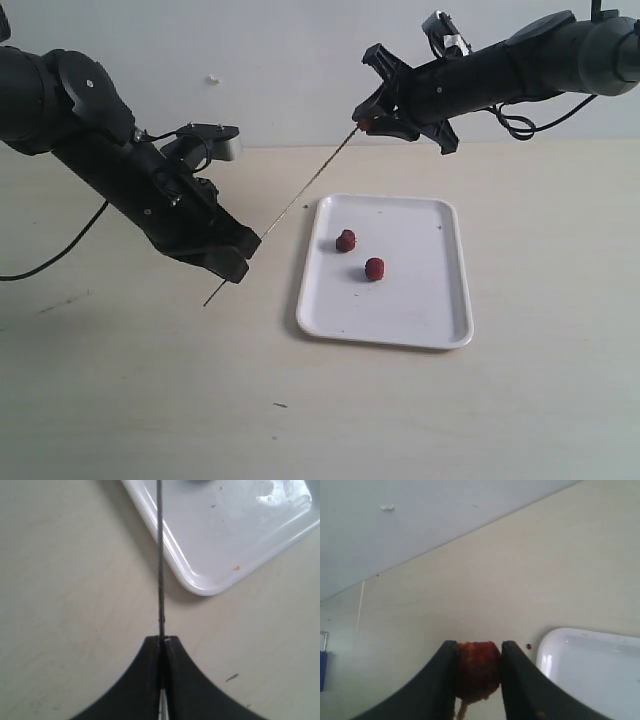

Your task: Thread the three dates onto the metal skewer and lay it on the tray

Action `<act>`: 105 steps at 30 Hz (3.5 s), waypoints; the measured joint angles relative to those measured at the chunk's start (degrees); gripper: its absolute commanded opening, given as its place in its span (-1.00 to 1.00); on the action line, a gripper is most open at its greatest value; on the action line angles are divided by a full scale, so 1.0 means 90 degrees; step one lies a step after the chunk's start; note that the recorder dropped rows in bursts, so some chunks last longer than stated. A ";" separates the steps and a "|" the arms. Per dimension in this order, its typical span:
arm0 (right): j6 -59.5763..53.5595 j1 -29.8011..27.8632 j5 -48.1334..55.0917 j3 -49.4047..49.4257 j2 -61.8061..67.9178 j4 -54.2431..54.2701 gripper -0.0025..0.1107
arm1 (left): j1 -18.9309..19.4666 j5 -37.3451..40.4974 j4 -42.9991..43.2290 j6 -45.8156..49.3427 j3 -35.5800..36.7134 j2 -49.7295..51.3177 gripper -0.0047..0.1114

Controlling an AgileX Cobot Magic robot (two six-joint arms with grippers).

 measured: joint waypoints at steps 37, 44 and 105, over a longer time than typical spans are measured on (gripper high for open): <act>0.0000 0.0000 0.0317 0.0000 0.0000 0.0024 -0.43 | 0.0000 -0.0120 -0.0287 0.0336 0.0000 0.0000 -0.92; 0.0000 0.0025 0.0405 0.0000 0.0000 0.0047 -0.43 | 0.0000 -0.0295 -0.0814 0.0628 0.0000 0.0000 -0.92; -0.2540 0.0739 0.2863 0.0000 -0.0762 -0.4785 0.28 | 0.1251 -0.0273 -0.0510 0.0628 0.0000 -0.0436 -0.92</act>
